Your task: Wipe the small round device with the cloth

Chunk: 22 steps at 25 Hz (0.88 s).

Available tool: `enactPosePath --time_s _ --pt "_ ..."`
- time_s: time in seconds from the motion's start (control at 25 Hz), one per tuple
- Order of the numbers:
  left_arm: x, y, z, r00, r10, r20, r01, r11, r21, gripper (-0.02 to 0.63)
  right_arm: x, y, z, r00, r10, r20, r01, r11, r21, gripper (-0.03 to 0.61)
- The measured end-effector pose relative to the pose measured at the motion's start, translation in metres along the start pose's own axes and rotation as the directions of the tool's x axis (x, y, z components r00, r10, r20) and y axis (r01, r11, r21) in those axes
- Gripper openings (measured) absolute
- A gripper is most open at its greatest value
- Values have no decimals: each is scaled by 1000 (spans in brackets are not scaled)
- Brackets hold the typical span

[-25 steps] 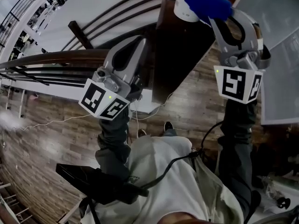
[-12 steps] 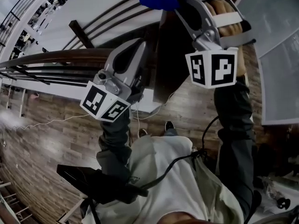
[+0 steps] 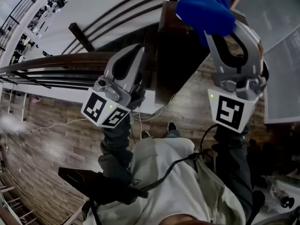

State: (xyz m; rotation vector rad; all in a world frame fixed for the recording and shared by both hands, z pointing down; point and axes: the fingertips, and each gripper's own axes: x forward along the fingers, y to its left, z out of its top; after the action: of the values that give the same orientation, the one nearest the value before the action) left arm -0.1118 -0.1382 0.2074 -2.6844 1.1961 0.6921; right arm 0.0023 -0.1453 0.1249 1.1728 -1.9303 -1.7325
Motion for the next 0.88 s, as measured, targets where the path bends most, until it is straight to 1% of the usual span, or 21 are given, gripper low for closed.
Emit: enactPosePath --time_s 0.08,0.12,0.16,0.2,0.28,0.32,0.36,0.4,0.48,0.56,0.88 --pt "2 -1 -7 1000 -2 0 2 1000 -12 3 -23 -5 -11 997 -77 2 77 989 124 87" --pt "3 -2 -11 1000 -3 -1 3 1000 -19 3 -34 -5 -19 994 -111 -5 110 975 195 87" --pt "4 -5 -15 1000 -5 -2 4 1000 -27 3 -44 -3 -27 991 -136 -16 135 952 276 87" --pt "5 -7 -18 1000 -7 -4 7 999 -35 3 -53 0 -35 988 -151 -28 151 919 364 87" --pt "6 -10 -24 1000 -11 -7 11 999 -51 3 -67 15 -50 986 -162 -49 164 836 523 87" --pt "6 -11 -27 1000 -12 -9 11 998 -58 3 -71 24 -57 985 -162 -61 167 801 575 87" --pt "6 -12 -30 1000 -11 -10 10 998 -64 3 -74 32 -63 985 -158 -73 169 775 609 87" --pt "6 -13 -32 1000 -8 -10 8 998 -69 3 -76 39 -67 985 -151 -84 170 757 631 87" --pt "6 -15 -33 1000 0 -5 0 997 -74 3 -79 47 -69 987 -138 -87 161 733 661 87" --pt "5 -17 -31 1000 9 4 -8 997 -72 3 -80 49 -67 988 -132 -77 149 718 680 87" --pt "5 -25 -26 999 33 10 -32 998 -45 3 -75 50 -66 993 -113 -41 109 706 699 87"
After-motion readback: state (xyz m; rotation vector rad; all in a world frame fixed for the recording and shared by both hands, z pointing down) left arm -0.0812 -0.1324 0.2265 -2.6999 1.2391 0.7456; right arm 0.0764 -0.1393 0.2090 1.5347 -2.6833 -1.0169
